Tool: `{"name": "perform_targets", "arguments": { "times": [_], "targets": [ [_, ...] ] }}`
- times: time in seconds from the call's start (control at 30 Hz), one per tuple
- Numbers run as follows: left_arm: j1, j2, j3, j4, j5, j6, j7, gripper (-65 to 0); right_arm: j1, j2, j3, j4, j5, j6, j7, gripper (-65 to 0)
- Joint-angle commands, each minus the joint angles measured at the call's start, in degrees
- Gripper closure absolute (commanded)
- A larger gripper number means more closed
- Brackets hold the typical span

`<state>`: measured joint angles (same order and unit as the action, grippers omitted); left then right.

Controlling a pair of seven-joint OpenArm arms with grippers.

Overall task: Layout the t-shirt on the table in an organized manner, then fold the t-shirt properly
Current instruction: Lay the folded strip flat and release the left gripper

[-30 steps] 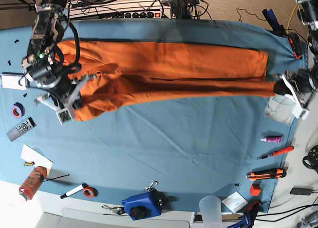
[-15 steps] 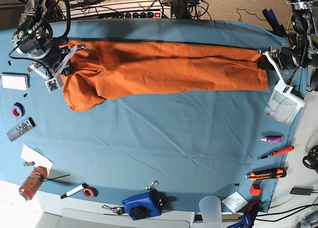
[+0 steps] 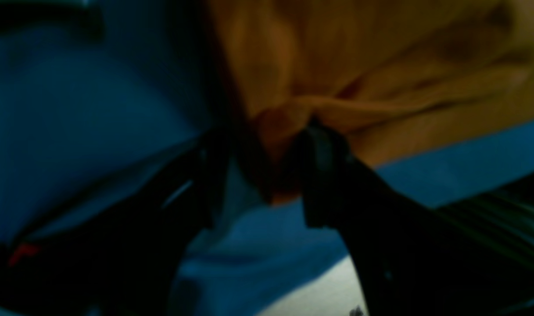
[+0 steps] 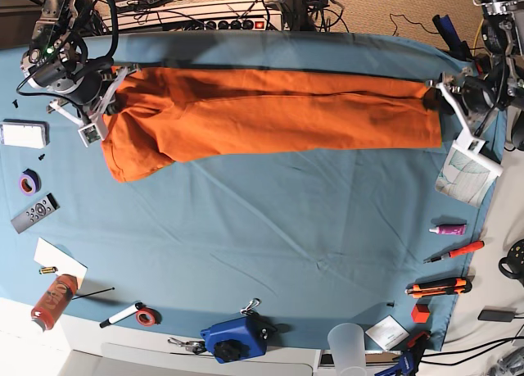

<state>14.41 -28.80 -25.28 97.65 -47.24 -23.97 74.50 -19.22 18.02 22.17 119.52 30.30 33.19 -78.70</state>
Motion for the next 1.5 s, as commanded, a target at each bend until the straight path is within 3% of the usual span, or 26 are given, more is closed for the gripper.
{"name": "perform_targets", "arguments": {
  "times": [0.0,0.13,0.33,0.43,0.57,0.7,1.0,1.17,1.33,1.47],
  "targets": [
    [0.09,-1.55,-0.52,1.60,-0.33,0.39,0.74,-29.0,0.15,0.72,0.39,0.79,1.01,0.28,0.11,-4.6],
    [2.32,-1.84,-3.34,7.41,-0.33,0.39,0.46,-29.0,0.15,0.72,0.39,0.81,3.98,0.26,-0.39,-4.6],
    [5.44,-0.46,-14.49,18.23,-0.33,2.62,-4.48,-29.0,0.17,0.72,0.39,0.81,4.81,0.24,-0.37,-4.6],
    [5.31,2.78,-16.70,19.78,-0.31,5.18,-8.68,-29.0,0.17,0.70,0.39,0.81,4.83,0.20,-0.11,-4.6],
    [4.55,9.03,-14.45,16.57,-0.31,5.14,-9.01,-29.0,0.20,0.72,0.39,0.81,4.81,-0.04,0.13,-4.6],
    [1.44,12.26,-13.62,9.99,-0.31,5.18,-8.98,-29.0,0.17,0.72,0.39,0.81,4.68,-0.04,0.11,-4.6],
    [-4.04,12.41,-13.62,-7.72,-0.59,4.48,-4.92,-29.0,0.22,0.74,0.44,0.81,4.61,-0.02,0.09,-4.6],
    [-3.41,12.44,-13.62,-9.66,-8.72,1.84,-1.46,-29.0,0.35,0.74,0.44,0.81,4.61,-0.02,0.24,-4.6],
    [-2.75,12.48,-13.57,-9.66,-9.44,1.64,-1.01,-28.8,0.35,0.74,0.44,0.81,4.61,-0.02,0.26,-4.6],
    [-2.54,12.48,-13.57,-9.66,-10.34,1.62,-1.07,-19.6,0.35,0.72,0.44,0.81,4.61,-0.02,0.74,-4.6]
  ]
}}
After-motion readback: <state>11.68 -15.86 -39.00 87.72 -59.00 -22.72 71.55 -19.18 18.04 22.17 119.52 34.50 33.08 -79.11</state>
